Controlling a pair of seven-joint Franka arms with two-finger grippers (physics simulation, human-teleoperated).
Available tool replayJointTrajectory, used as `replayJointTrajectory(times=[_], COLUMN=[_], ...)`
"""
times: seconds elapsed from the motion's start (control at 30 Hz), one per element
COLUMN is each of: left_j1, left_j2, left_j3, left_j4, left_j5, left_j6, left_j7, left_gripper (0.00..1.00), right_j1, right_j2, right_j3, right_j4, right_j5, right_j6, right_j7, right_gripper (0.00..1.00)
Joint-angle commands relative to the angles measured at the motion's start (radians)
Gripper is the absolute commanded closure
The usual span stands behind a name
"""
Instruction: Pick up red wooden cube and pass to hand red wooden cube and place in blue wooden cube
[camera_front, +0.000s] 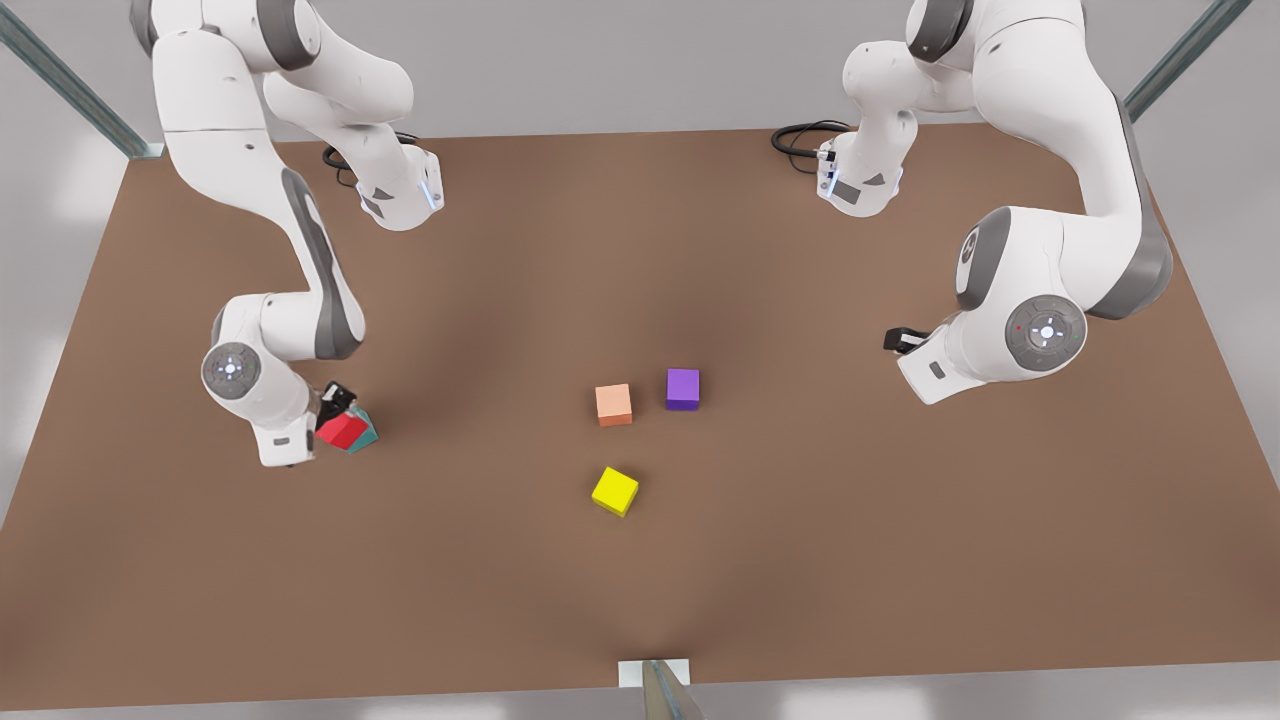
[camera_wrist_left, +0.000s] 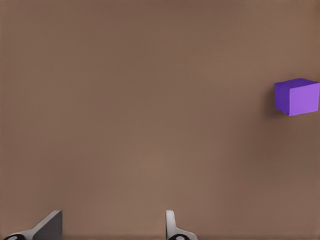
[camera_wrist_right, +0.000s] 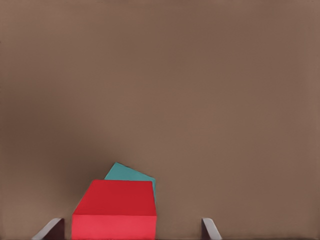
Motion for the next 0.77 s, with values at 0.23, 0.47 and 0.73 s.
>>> replayJointTrajectory(times=[0.23, 0.47, 0.73], left_j1=[0.001, 0.001, 0.002], left_j2=[0.000, 0.000, 0.000], left_j3=[0.000, 0.000, 0.000], left_j4=[0.000, -0.001, -0.001], left_j5=[0.000, -0.001, 0.000], left_j6=[-0.001, -0.001, -0.003], left_j7=[-0.025, -0.025, -0.023], left_gripper=[0.00, 0.00, 0.00], right_j1=[0.000, -0.003, -0.023], right_j2=[0.083, -0.121, -0.136], right_j3=[-0.006, -0.034, -0.050], right_j4=[0.362, 0.539, 0.534], right_j5=[0.156, 0.145, 0.112], right_j6=[-0.483, -0.824, -0.813], right_j7=[0.844, 0.955, 0.942], right_gripper=[0.00, 0.00, 0.00])
